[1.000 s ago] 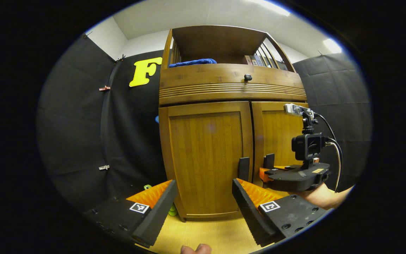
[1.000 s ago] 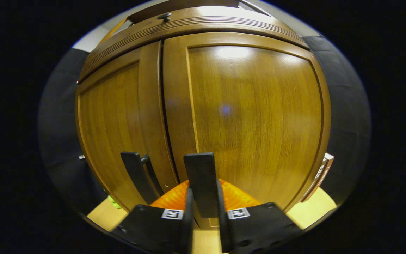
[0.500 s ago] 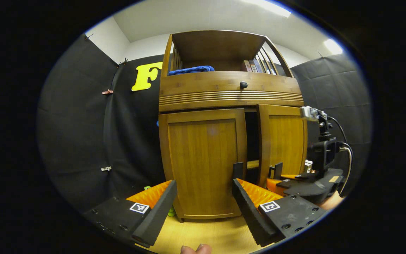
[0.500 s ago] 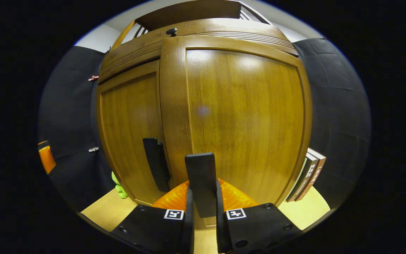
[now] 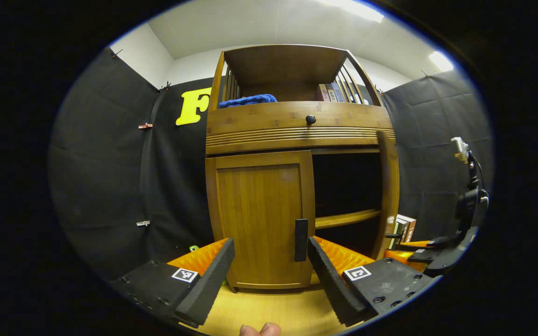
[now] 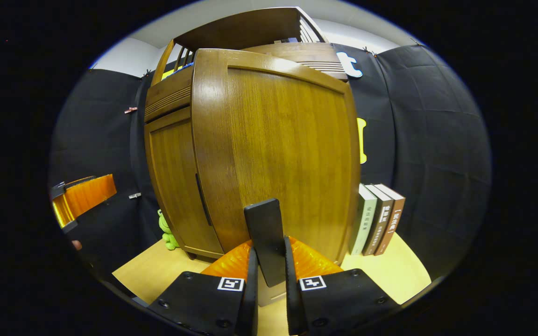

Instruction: Open the right door of the double-door shoe cabinet with the right hand, and open the left door with the left hand.

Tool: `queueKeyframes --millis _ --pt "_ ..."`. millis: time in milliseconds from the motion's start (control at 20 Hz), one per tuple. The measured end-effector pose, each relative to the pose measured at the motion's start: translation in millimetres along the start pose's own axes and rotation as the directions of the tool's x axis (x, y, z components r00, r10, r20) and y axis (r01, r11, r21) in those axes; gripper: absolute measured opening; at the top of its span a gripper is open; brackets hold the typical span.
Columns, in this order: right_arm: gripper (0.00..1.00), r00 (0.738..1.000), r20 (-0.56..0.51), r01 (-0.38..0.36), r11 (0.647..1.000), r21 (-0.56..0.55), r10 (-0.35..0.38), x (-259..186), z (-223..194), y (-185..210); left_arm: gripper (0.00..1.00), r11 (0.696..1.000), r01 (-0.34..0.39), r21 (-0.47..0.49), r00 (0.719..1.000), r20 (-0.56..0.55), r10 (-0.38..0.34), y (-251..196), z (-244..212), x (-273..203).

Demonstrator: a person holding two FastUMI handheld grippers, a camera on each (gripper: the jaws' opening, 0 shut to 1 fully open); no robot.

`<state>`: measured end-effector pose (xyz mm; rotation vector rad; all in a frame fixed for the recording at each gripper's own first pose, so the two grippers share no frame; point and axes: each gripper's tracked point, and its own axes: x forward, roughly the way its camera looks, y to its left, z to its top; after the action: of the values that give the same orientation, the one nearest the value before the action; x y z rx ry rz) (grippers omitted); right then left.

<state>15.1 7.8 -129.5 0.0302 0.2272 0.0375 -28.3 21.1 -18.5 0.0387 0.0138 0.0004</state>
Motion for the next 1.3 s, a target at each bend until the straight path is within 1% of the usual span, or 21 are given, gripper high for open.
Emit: queueKeyframes --millis 250,350,500,600,800,900,1000,1150,1300 --pt "0.28 1.000 -0.016 0.018 0.999 0.029 -0.017 -32.9 1.2 -39.7 1.00 1.000 0.003 -0.012 1.000 -0.008 -0.003 -22.2 0.5 -0.8" --pt "0.28 1.000 -0.007 0.010 0.999 0.048 -0.010 -41.7 4.5 -56.3 1.00 1.000 -0.005 -0.015 1.000 -0.004 0.005 -30.2 4.7 -2.0" --pt "0.27 1.000 0.013 -0.009 1.000 0.028 0.009 -55.2 17.6 -73.6 1.00 1.000 -0.015 -0.007 1.000 -0.005 0.015 -44.2 7.8 -0.7" --pt "0.26 1.000 0.005 -0.001 1.000 0.016 0.001 -61.8 17.3 -91.0 1.00 1.000 -0.015 -0.017 1.000 -0.012 0.015 -54.4 7.0 0.5" --pt "0.27 1.000 0.014 0.013 0.999 0.043 -0.014 -69.2 20.7 -127.1 1.00 0.999 -0.022 -0.029 0.999 -0.026 0.022 -70.4 6.2 4.5" --pt "0.23 1.000 0.011 0.009 0.999 0.054 -0.009 -71.7 22.3 -142.9 1.00 0.999 -0.022 -0.023 0.999 -0.029 0.022 -78.7 6.2 6.8" --pt "0.22 1.000 0.008 0.009 0.998 0.060 -0.009 -73.0 23.2 -155.4 1.00 1.000 -0.022 -0.021 0.999 -0.030 0.022 -87.9 7.1 9.3" --pt "0.22 0.999 0.014 0.031 0.998 0.054 -0.032 -76.5 25.8 -175.8 1.00 1.000 -0.023 -0.012 0.999 -0.033 0.023 -98.1 9.0 15.5" --pt "0.22 0.996 0.027 0.080 0.996 0.035 -0.081 -78.6 30.9 -200.4 1.00 1.000 -0.025 -0.008 0.999 -0.027 0.025 -103.5 11.0 22.7"
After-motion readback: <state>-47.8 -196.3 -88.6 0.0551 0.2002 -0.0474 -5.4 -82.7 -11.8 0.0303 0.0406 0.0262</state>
